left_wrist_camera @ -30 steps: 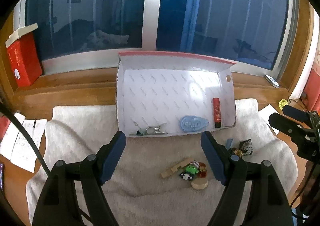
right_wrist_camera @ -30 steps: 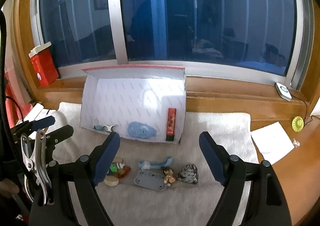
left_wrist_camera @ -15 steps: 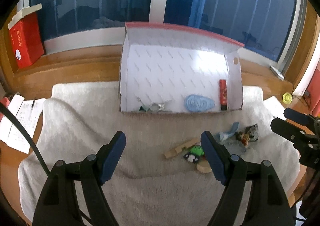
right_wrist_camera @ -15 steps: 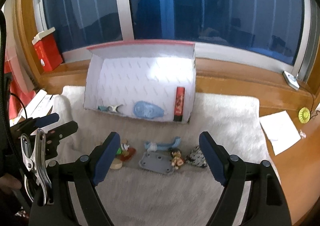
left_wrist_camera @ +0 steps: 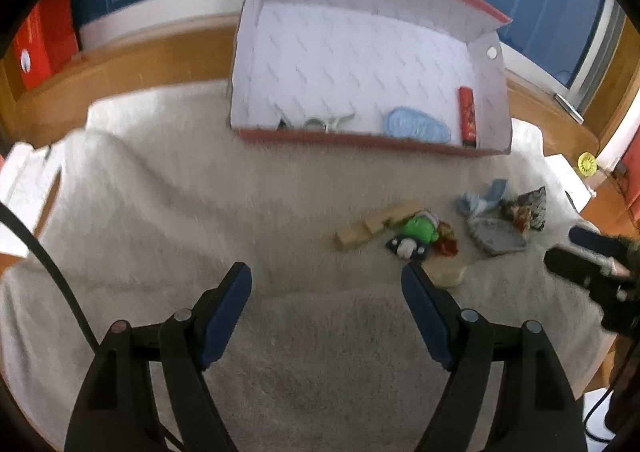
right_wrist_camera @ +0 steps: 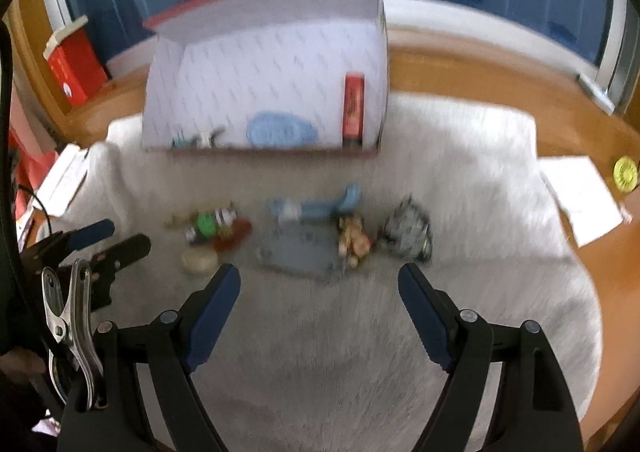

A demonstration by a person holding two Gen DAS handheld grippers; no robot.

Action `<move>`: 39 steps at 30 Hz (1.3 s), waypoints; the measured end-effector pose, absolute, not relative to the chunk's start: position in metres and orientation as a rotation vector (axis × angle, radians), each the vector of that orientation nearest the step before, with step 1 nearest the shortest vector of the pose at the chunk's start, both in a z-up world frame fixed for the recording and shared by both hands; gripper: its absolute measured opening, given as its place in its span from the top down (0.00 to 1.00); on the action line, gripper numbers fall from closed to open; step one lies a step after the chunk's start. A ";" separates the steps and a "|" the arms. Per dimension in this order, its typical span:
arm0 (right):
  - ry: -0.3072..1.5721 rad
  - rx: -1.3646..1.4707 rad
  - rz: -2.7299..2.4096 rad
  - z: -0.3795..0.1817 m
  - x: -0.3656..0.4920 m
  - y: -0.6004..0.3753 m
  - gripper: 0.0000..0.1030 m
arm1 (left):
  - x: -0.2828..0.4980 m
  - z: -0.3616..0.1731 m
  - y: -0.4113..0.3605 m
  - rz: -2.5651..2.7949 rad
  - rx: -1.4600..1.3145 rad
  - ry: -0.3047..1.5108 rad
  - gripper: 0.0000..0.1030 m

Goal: Organize objects
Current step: 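Reach the left tool to the beige wooden disc and close on it, then grasp the grey perforated plate with the right tool while the left holds the disc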

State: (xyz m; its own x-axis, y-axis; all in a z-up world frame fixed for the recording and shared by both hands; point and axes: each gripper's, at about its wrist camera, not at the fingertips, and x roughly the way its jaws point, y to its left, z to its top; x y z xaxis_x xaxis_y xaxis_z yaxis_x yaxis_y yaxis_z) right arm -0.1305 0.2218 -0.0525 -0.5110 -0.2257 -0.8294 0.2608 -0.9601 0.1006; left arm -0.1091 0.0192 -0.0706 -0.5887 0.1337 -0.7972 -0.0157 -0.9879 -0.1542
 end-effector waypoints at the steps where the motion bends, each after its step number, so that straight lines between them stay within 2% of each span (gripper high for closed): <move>1: 0.053 1.387 -2.503 -0.057 -0.131 0.223 0.19 | -0.109 -0.074 0.019 2.715 -1.380 -0.215 0.24; 9: 0.026 1.360 -2.491 -0.059 -0.141 0.224 0.19 | -0.110 -0.063 0.029 2.599 -1.287 -0.300 0.26; 14: -0.015 1.304 -2.486 -0.044 -0.150 0.226 0.19 | -0.112 -0.062 0.055 2.514 -1.283 -0.192 0.27; 18: -0.015 1.304 -2.482 -0.041 -0.153 0.229 0.19 | -0.121 -0.071 0.070 2.508 -1.312 -0.150 0.38; 20: -0.003 1.315 -2.471 -0.044 -0.151 0.228 0.19 | -0.128 -0.081 0.076 2.491 -1.352 -0.125 0.56; 21: -0.006 1.323 -2.462 -0.046 -0.150 0.227 0.19 | -0.129 -0.084 0.077 2.486 -1.360 -0.126 0.70; 31: -0.106 1.362 -2.332 -0.060 -0.156 0.204 0.19 | -0.114 -0.082 0.057 2.601 -1.342 -0.127 0.71; 39: -0.039 1.506 -2.422 -0.081 -0.177 0.202 0.19 | -0.106 -0.083 0.037 2.637 -1.353 -0.168 0.71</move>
State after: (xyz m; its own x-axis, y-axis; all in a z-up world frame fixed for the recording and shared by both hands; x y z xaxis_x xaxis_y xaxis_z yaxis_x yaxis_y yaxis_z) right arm -0.1769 0.2020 -0.0811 -0.4124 -0.2564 -0.8741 0.2284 -0.9580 0.1733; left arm -0.1065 0.0367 -0.0829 -0.5729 0.2044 -0.7937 -0.1018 -0.9786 -0.1786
